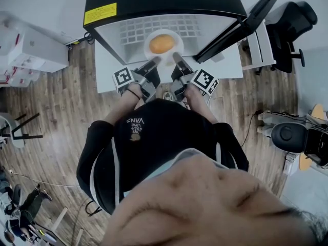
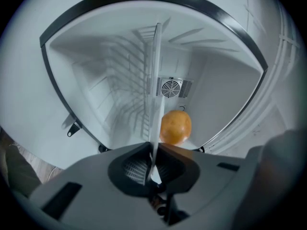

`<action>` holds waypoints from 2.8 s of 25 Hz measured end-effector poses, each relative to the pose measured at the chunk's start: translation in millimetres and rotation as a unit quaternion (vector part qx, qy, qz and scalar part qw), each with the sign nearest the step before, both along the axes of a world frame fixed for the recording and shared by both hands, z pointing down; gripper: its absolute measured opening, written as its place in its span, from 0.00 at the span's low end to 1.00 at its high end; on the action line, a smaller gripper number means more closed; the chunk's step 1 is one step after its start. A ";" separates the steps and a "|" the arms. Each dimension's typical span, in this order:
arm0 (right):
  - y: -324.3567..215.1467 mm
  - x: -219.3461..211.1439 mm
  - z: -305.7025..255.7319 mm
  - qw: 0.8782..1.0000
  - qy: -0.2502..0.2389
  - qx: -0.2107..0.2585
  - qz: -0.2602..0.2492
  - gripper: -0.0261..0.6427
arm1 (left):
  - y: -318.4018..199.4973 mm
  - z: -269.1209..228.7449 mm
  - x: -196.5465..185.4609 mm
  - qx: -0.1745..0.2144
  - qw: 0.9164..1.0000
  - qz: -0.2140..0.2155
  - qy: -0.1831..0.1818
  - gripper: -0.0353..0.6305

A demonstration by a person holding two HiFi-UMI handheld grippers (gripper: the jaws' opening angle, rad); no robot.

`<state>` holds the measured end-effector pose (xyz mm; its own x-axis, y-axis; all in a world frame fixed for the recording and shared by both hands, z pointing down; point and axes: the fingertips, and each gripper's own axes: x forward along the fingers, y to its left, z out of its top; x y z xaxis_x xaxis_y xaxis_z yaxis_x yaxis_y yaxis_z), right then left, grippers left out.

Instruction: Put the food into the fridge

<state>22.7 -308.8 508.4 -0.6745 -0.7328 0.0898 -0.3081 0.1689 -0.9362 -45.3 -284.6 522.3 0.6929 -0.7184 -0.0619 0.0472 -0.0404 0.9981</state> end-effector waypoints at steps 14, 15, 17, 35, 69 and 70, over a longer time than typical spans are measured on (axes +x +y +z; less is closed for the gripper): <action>-16.0 7.0 -1.5 1.000 -0.019 -0.007 0.003 0.08 | -13.2 -5.0 5.1 -0.008 1.000 -0.021 0.016 0.10; -17.3 7.4 -2.0 1.000 -0.021 -0.007 0.004 0.08 | -14.3 -6.2 5.4 -0.008 1.000 -0.022 0.019 0.10; -20.1 7.5 -2.7 1.000 -0.021 -0.006 0.003 0.08 | -16.7 -7.7 5.4 -0.007 0.999 -0.025 0.024 0.10; -44.5 5.6 -4.7 1.000 -0.013 0.008 -0.005 0.08 | -40.2 -9.3 2.8 -0.018 0.997 -0.041 0.061 0.10; -66.2 1.1 -9.2 0.999 0.020 0.043 -0.026 0.19 | -72.5 -14.9 -10.8 0.011 0.996 -0.075 0.057 0.15; -65.3 2.7 -8.5 0.998 0.027 0.044 -0.024 0.21 | -71.4 -15.1 -11.1 0.013 0.996 -0.075 0.055 0.15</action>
